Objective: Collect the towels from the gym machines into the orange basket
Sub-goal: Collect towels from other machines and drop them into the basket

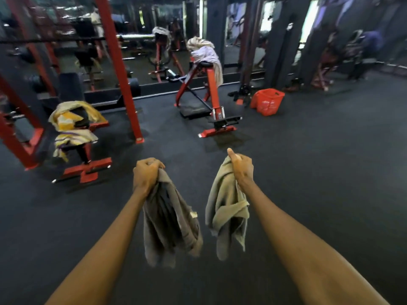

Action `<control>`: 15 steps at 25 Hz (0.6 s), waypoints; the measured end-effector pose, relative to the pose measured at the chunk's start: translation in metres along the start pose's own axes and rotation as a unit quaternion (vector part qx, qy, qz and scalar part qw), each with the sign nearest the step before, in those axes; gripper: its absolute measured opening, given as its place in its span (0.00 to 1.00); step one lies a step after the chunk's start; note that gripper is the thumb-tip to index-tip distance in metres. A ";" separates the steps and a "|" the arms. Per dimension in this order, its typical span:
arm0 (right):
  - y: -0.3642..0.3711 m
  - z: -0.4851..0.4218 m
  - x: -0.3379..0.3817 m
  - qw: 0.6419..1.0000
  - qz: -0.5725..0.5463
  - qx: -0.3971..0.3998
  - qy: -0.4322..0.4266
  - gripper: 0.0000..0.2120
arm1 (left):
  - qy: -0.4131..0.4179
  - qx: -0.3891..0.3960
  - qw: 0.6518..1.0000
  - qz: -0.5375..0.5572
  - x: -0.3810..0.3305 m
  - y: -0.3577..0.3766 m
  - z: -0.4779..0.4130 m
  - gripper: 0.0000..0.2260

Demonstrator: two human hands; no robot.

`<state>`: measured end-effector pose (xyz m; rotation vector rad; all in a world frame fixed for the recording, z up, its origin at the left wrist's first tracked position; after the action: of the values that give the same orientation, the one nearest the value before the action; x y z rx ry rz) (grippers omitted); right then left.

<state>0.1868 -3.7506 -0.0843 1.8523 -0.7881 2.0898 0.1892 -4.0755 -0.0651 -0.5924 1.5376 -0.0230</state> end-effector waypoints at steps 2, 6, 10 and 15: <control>-0.009 -0.045 0.010 0.999 0.005 -0.033 0.003 0.22 | 0.019 0.042 0.999 0.002 -0.024 0.052 -0.040 0.14; -0.039 -0.139 0.020 0.994 0.000 -0.104 0.022 0.18 | 0.037 0.105 0.994 0.008 -0.071 0.153 -0.112 0.20; -0.062 -0.231 0.017 0.988 0.006 -0.152 0.032 0.16 | 0.073 0.149 0.986 -0.008 -0.104 0.246 -0.178 0.18; -0.087 -0.374 0.011 0.979 -0.008 -0.196 0.049 0.16 | 0.120 0.188 0.975 -0.018 -0.145 0.377 -0.259 0.17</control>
<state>-0.0855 -3.4798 -0.0729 1.5282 -1.0650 1.8355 -0.1935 -3.7859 -0.0517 -0.3215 1.6998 -0.4193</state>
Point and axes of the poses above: each hand's wrist, its own z-axis away from the middle knuckle, its own y-axis out of the palm, x = y × z, the point moved 5 cm from there along -z, towards the middle knuckle, and after that the axes turned 5 degrees about -x, right-handed, at the moved point
